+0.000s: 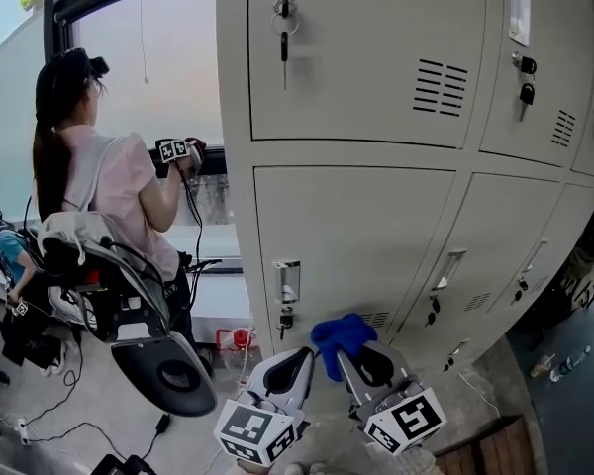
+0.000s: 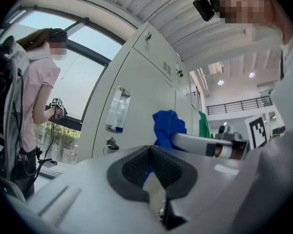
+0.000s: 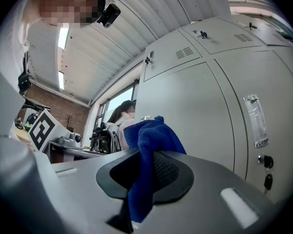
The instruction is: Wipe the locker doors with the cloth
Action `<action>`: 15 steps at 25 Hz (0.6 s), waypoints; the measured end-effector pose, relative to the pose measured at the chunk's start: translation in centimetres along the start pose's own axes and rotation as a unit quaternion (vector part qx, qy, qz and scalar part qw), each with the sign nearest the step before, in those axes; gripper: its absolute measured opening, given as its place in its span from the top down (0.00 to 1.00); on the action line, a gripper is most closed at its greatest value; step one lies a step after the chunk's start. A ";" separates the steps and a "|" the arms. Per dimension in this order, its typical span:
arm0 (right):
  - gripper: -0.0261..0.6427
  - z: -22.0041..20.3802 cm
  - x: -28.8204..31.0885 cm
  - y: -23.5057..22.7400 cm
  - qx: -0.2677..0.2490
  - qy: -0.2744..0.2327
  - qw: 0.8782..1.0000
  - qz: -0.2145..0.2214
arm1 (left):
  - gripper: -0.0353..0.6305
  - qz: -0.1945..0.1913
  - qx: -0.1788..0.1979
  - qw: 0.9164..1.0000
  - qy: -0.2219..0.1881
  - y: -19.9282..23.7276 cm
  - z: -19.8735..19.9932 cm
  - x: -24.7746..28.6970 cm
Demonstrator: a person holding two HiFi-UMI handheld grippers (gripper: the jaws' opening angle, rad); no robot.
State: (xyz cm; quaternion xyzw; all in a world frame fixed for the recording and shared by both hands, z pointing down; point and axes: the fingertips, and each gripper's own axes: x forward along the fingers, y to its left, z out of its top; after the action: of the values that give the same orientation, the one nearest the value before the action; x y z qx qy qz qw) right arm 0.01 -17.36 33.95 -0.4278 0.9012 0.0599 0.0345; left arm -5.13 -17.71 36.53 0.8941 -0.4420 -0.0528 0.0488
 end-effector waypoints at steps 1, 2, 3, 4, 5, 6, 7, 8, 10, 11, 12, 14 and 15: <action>0.88 0.5 0.2 -0.1 -0.003 -0.003 1.000 0.002 | 0.95 0.001 -0.001 1.000 -0.006 0.1 0.6 0.1; 0.88 0.9 0.5 -0.2 -0.007 -0.007 1.000 0.004 | 0.95 0.003 -0.001 1.000 -0.013 0.1 1.1 0.1; 0.88 1.5 0.7 -0.2 -0.010 -0.011 1.000 0.007 | 0.95 0.004 0.003 1.000 -0.019 0.2 1.7 0.2; 0.88 2.1 1.0 -0.3 -0.013 -0.017 1.000 0.010 | 0.95 0.005 0.009 1.000 -0.024 0.4 2.3 0.2; 0.88 2.9 1.4 -0.3 -0.017 -0.025 0.999 0.012 | 0.95 0.006 0.015 0.999 -0.030 0.6 3.0 0.3; 0.88 3.6 1.8 -0.4 -0.021 -0.033 0.999 0.014 | 0.95 0.007 0.021 0.999 -0.038 0.8 3.7 0.3; 0.88 4.4 2.2 -0.4 -0.027 -0.041 0.999 0.016 | 0.95 0.008 0.026 0.999 -0.046 1.1 4.6 0.3; 0.88 5.3 2.8 -0.4 -0.032 -0.048 0.998 0.018 | 0.95 0.010 0.032 0.998 -0.056 1.4 5.5 0.3; 0.88 7.1 3.9 -0.4 -0.046 -0.064 0.997 0.024 | 0.95 0.014 0.043 0.996 -0.074 1.9 7.3 0.3; 0.88 8.2 4.5 -0.3 -0.054 -0.073 0.996 0.027 | 0.95 0.016 0.048 0.995 -0.083 2.1 8.2 0.4; 0.88 9.3 5.1 -0.3 -0.062 -0.083 0.994 0.029 | 0.95 0.017 0.054 0.994 -0.090 2.3 9.1 0.5; 0.88 11.7 6.2 -0.4 -0.077 -0.104 0.991 0.031 | 0.95 0.019 0.063 0.992 -0.107 2.8 10.8 0.8; 0.88 12.8 6.7 -0.5 -0.084 -0.115 0.989 0.032 | 0.95 0.019 0.066 0.991 -0.115 2.9 11.6 0.9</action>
State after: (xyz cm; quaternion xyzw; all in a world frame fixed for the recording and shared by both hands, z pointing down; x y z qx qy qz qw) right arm -3.75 -21.06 20.42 -0.3907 0.8962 0.1850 0.1000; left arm -8.43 -20.65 25.43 0.8747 -0.4643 -0.1254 -0.0607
